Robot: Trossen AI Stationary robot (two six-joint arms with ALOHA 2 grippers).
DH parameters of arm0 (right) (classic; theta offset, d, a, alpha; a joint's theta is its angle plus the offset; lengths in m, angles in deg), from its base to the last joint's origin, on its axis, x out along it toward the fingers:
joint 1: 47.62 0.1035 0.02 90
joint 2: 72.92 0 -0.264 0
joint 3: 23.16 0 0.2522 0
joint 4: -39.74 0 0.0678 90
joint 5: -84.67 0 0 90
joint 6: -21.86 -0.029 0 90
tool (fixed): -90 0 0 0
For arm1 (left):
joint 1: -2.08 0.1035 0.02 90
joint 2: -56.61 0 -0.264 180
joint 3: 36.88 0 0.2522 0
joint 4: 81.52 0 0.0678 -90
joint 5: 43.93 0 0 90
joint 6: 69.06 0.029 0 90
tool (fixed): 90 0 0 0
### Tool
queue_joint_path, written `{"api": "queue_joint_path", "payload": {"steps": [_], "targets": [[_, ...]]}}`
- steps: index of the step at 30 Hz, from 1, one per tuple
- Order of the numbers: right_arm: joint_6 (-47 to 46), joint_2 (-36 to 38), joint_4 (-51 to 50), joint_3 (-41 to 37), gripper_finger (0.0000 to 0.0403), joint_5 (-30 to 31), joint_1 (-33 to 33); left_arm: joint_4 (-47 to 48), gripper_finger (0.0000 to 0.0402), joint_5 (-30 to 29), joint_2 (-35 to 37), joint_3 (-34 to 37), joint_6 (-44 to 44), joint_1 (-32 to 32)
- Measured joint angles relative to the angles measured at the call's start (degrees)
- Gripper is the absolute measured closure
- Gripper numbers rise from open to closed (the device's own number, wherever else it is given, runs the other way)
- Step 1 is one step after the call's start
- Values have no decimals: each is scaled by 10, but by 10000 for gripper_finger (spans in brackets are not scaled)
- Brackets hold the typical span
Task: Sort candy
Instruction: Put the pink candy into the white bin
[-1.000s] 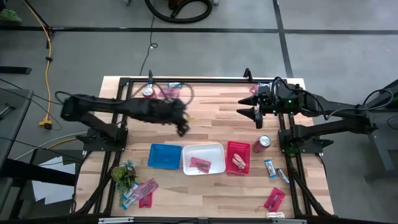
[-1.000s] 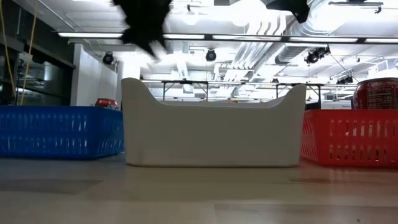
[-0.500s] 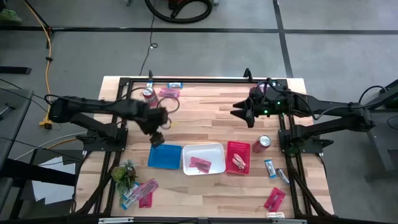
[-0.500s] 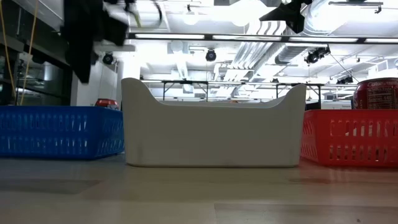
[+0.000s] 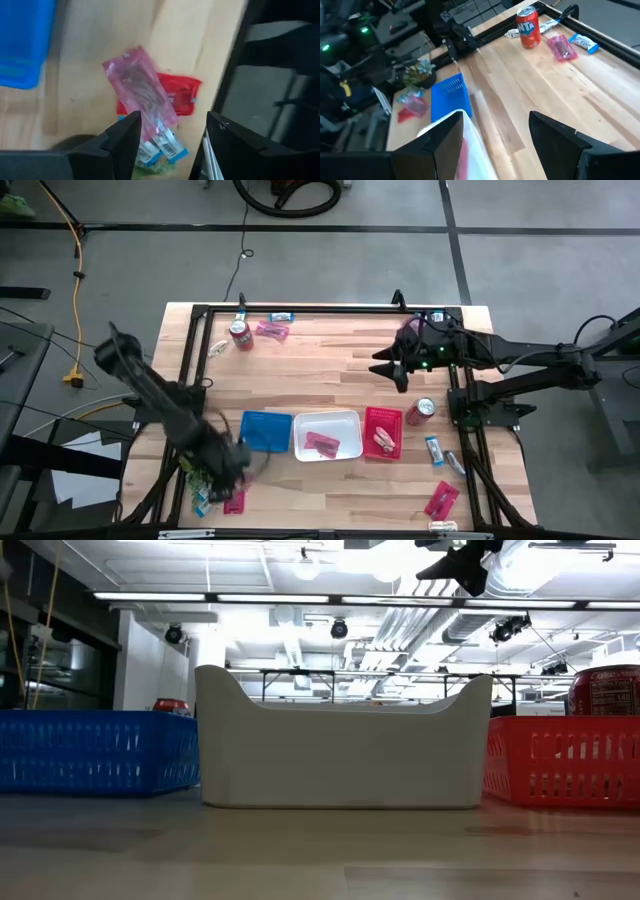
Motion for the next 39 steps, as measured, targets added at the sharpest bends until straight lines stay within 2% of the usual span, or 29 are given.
{"api": "queue_joint_path", "payload": {"steps": [4, 8, 14, 20, 22, 24, 28, 29, 35, 39], "targets": [[38, 0, -15, 0, 181, -1, 0, 61, 193, -6, -123, -91, -28, -7], [71, 0, -27, 0, 181, -1, -1, 97, 196, 1, -211, -153, -41, -1], [94, 0, -51, 0, 181, -1, -1, 129, 197, 40, -281, -161, -104, 13], [98, 0, -67, 0, 181, -1, -1, 118, 200, 53, -328, -161, -89, 29], [98, 0, -70, 0, 181, -1, 0, 120, 214, 62, -335, -161, -70, 35], [98, 0, -71, 0, 181, -1, 0, 119, 248, 63, -334, -161, -50, 41], [90, 0, -70, 0, 181, -1, 0, 121, 368, 45, -312, -161, -10, 53], [90, 0, -70, 0, 181, -1, 0, 121, 384, 41, -301, -161, -5, 57], [90, 0, -69, 0, 181, -1, 0, 123, 398, 3, -170, -161, 31, 85], [100, 2, -69, 0, 181, -23, 0, 93, 401, -64, -62, -162, 55, 123]]}}
